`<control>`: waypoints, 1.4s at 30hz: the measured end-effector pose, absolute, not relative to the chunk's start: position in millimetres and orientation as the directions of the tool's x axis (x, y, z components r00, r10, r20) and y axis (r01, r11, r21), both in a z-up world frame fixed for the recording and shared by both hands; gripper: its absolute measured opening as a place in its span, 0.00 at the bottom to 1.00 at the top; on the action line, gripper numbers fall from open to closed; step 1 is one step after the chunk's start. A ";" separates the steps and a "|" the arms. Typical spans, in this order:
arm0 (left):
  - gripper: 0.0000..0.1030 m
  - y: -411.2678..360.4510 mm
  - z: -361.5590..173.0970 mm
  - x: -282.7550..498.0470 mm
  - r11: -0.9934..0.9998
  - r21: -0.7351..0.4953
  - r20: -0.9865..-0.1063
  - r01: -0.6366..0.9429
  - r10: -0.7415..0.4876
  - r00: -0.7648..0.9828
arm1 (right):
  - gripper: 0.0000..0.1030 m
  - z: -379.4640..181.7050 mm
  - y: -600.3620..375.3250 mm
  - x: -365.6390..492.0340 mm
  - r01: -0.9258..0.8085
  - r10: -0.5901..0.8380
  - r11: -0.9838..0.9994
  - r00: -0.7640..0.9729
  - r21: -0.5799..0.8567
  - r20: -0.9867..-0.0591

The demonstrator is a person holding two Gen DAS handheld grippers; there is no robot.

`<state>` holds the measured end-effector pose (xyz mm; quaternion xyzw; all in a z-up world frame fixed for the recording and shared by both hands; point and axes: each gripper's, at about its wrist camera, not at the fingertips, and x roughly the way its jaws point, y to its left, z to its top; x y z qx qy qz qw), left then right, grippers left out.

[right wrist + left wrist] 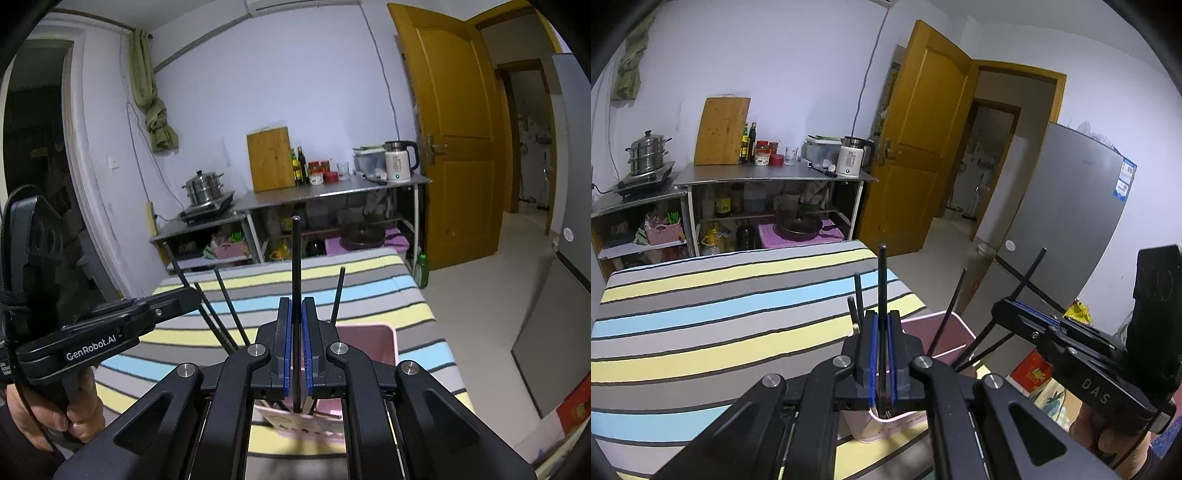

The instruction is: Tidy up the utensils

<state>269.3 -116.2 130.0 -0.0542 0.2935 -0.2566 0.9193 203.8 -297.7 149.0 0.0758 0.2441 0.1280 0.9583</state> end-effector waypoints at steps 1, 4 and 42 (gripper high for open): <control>0.04 -117.4 127.9 268.9 0.862 -0.249 -0.515 0.441 -0.504 0.693 | 0.05 147.5 -297.5 203.3 -0.206 0.279 0.957 0.849 0.204 -0.449; 0.04 -118.7 123.1 268.5 0.863 -0.244 -0.524 0.442 -0.501 0.689 | 0.05 144.9 -298.1 203.6 -0.210 0.285 0.955 0.839 0.207 -0.463; 0.26 -104.2 81.5 128.4 0.881 -0.160 -0.469 0.446 -0.465 0.751 | 0.19 105.2 -287.4 82.1 -0.149 0.208 0.976 0.860 0.162 -0.465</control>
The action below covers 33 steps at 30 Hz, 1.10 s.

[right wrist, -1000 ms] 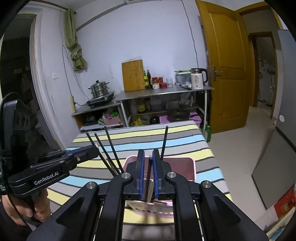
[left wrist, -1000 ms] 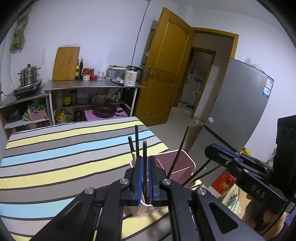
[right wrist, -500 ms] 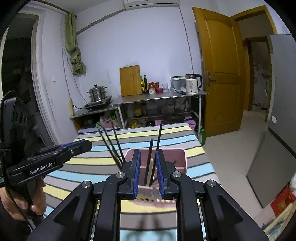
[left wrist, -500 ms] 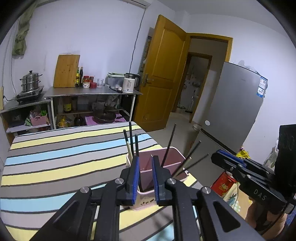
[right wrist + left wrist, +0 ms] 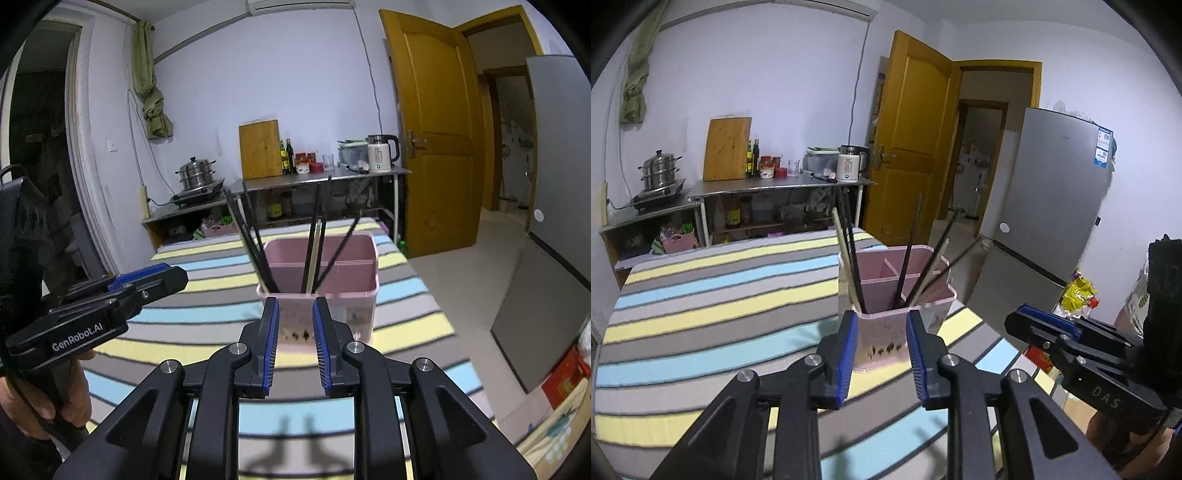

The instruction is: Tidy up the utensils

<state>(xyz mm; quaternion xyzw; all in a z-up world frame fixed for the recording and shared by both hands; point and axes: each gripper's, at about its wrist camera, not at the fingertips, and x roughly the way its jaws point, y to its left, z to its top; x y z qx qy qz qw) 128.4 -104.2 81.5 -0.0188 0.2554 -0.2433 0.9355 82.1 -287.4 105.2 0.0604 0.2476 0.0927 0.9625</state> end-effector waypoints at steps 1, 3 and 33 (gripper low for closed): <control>0.26 -102.3 77.4 124.3 0.885 -0.158 -0.469 0.439 -0.458 0.755 | 0.19 102.4 -286.5 79.2 -0.147 0.208 0.976 0.858 0.164 -0.469; 0.26 -100.9 69.1 115.5 0.892 -0.149 -0.469 0.427 -0.444 0.764 | 0.20 95.2 -286.0 71.7 -0.136 0.195 0.978 0.859 0.156 -0.473; 0.26 -89.7 34.1 67.7 0.926 -0.094 -0.437 0.367 -0.369 0.820 | 0.21 53.1 -270.3 33.7 -0.113 0.145 0.989 0.847 0.093 -0.512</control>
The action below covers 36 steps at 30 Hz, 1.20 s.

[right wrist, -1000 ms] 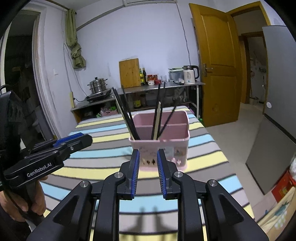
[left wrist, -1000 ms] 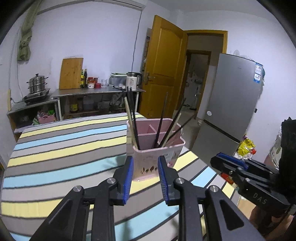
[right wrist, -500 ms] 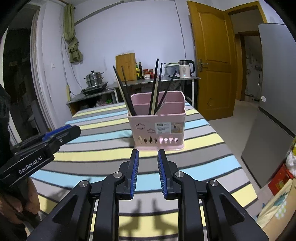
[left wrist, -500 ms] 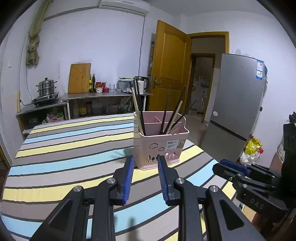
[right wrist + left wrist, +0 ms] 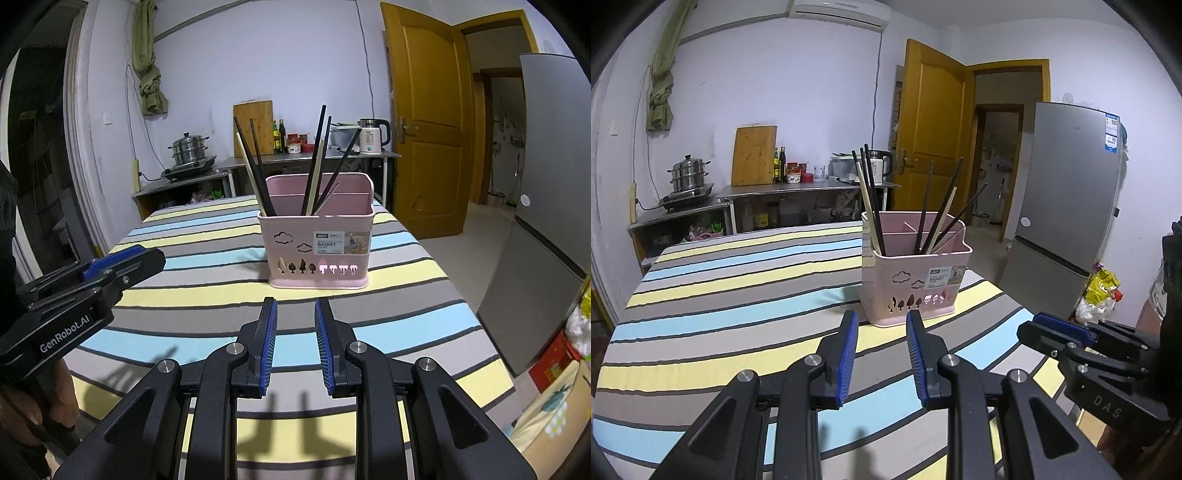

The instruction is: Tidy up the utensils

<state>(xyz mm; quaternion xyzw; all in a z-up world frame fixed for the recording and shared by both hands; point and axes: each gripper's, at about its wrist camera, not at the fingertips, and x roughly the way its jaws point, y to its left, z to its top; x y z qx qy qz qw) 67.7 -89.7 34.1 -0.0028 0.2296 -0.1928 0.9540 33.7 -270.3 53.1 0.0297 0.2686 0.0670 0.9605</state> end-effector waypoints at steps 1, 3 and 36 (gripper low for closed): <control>0.26 -88.7 33.6 68.4 0.926 -0.095 -0.438 0.366 -0.368 0.820 | 0.21 53.1 -269.9 33.8 -0.112 0.144 0.989 0.846 0.093 -0.513; 0.26 -88.4 31.5 68.8 0.927 -0.098 -0.441 0.363 -0.367 0.819 | 0.21 53.1 -270.5 33.7 -0.113 0.144 0.989 0.847 0.092 -0.511; 0.26 -91.6 26.5 71.6 0.930 -0.084 -0.448 0.358 -0.356 0.820 | 0.21 54.9 -264.9 31.4 -0.113 0.144 0.989 0.850 0.091 -0.506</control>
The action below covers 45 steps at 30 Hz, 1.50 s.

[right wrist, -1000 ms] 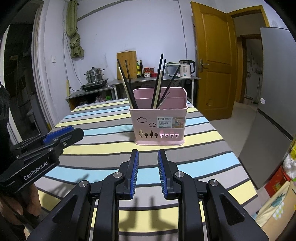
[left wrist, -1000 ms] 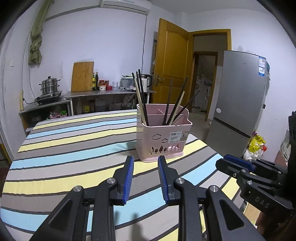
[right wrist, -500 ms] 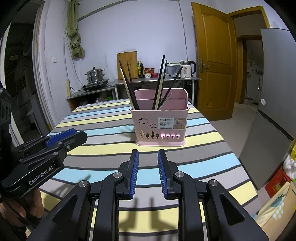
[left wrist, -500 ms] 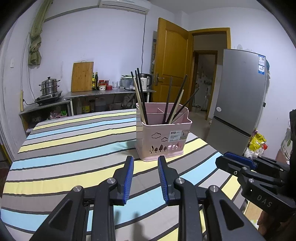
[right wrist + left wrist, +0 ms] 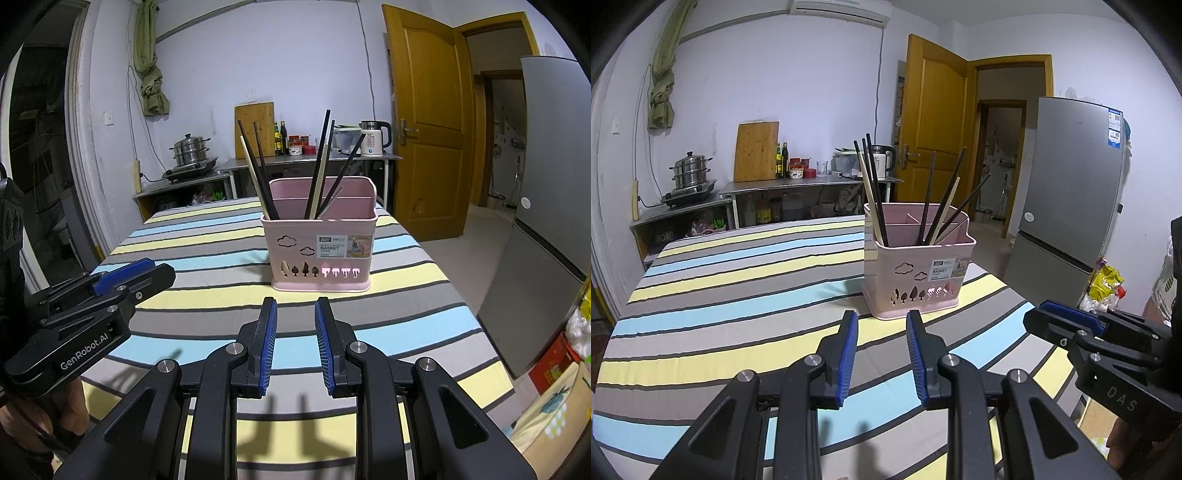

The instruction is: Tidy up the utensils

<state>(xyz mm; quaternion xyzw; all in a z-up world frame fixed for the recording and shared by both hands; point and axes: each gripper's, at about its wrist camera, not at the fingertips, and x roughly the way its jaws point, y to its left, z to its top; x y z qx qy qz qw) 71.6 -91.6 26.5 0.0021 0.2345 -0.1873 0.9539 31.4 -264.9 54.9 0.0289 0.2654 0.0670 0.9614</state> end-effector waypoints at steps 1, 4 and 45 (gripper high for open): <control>0.26 -91.6 26.6 72.1 0.930 -0.083 -0.449 0.359 -0.356 0.820 | 0.21 54.8 -265.1 31.3 -0.114 0.145 0.989 0.850 0.091 -0.506; 0.26 -91.7 26.3 72.5 0.929 -0.086 -0.449 0.359 -0.358 0.819 | 0.21 55.3 -265.1 31.9 -0.114 0.145 0.989 0.850 0.091 -0.506; 0.26 -95.1 19.2 67.2 0.928 -0.099 -0.470 0.360 -0.363 0.805 | 0.21 54.3 -265.0 31.5 -0.121 0.152 0.988 0.847 0.094 -0.510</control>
